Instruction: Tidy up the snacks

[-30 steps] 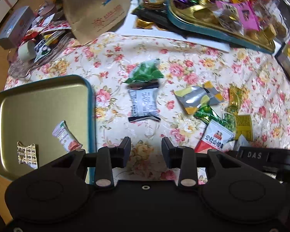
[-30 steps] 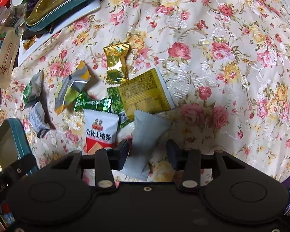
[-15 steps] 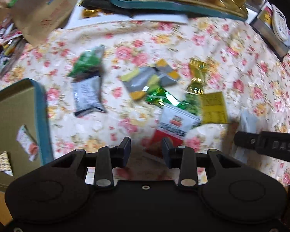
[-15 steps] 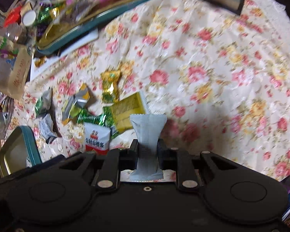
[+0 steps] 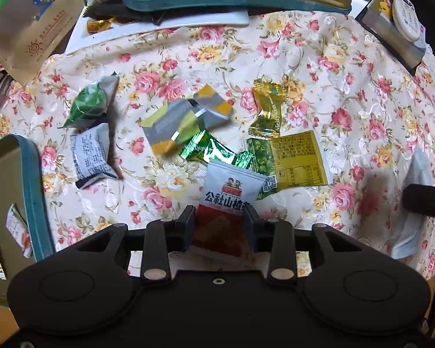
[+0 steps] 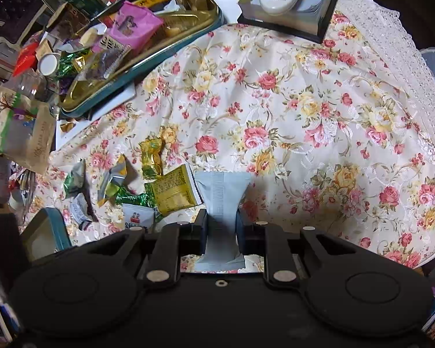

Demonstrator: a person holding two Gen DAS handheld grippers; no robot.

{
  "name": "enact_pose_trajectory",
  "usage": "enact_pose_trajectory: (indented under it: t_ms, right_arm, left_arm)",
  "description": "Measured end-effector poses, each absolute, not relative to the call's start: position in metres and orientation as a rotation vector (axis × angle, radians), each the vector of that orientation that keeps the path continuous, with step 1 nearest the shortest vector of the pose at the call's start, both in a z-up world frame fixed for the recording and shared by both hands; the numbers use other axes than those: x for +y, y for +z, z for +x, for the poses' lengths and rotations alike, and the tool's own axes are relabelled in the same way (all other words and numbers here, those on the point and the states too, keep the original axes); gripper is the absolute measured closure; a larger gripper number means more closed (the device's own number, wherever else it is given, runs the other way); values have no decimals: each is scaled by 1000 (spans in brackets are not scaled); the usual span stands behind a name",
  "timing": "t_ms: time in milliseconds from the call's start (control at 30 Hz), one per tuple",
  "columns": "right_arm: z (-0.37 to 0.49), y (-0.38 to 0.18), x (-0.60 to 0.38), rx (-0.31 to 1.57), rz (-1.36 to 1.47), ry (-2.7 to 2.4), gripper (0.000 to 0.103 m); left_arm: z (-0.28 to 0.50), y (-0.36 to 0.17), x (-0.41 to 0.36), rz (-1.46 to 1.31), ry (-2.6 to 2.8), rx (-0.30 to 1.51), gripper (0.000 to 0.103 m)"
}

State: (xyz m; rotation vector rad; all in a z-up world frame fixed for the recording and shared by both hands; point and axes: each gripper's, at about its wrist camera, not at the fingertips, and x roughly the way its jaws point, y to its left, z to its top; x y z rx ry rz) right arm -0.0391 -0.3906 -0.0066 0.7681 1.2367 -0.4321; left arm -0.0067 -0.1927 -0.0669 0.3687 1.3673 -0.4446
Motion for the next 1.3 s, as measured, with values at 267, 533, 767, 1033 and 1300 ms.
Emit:
enact_pose_trajectory:
  t_ms: [267,533,767,1033,1300]
  right_arm:
    - [-39,-3,-388,1227,742,-431,81]
    - [-40,-4,-382,1236,700,-420,81]
    - [-46,-1,-387,1240,704,-432,81]
    - [-49,10,-393,1230,754,-446,81]
    - [-45,19,-391,1198,717,-466,81]
  left_arm:
    - [-6,-70,-197,384,-433,1368,52]
    - [3,-80,-201,333,-352,1424,51]
    - [9,-78,-195,213,-296,1481,59]
    - [-3,-43,-195,206,-318,1434,60]
    - [10,-12,-207,216,-320,1329,60]
